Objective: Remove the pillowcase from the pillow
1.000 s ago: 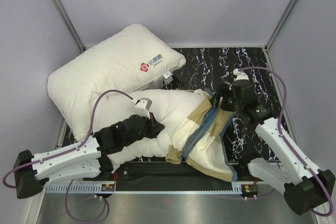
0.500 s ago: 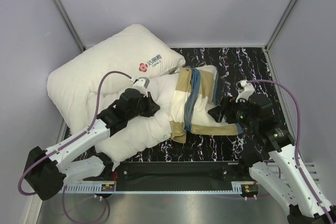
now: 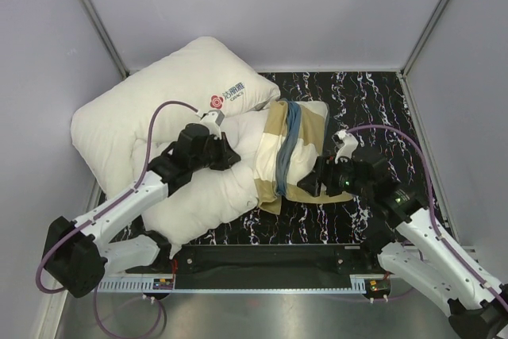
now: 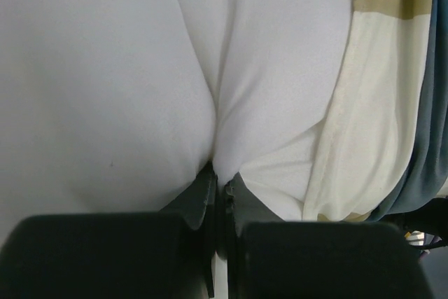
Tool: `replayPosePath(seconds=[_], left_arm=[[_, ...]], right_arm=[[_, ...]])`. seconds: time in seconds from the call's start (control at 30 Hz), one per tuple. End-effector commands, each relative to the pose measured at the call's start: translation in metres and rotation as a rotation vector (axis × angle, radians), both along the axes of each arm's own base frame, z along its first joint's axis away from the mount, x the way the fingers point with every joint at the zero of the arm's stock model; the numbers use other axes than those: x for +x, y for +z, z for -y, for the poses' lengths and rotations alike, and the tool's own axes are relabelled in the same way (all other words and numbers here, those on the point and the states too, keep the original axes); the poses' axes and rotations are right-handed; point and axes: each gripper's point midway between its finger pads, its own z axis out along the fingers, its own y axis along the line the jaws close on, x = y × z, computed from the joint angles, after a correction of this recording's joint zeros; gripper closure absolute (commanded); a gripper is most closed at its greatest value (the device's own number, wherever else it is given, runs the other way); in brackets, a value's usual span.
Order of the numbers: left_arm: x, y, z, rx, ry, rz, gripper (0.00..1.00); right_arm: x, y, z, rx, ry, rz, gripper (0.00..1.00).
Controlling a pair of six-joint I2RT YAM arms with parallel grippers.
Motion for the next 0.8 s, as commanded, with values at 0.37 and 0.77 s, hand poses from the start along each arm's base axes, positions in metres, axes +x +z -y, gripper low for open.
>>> replayPosePath(seconds=[0.37,0.77], left_arm=[[0.032,-0.005,-0.07,0.127,0.196,0.006,1.0],[0.013,0.018,-0.095,0.134,0.248,0.05,1.0]], right_arm=[[0.001,-0.022,0.027,-0.117,-0.191,-0.053,0.98],[0.04,0.037,0.091,-0.325,-0.519,0.109,1.0]])
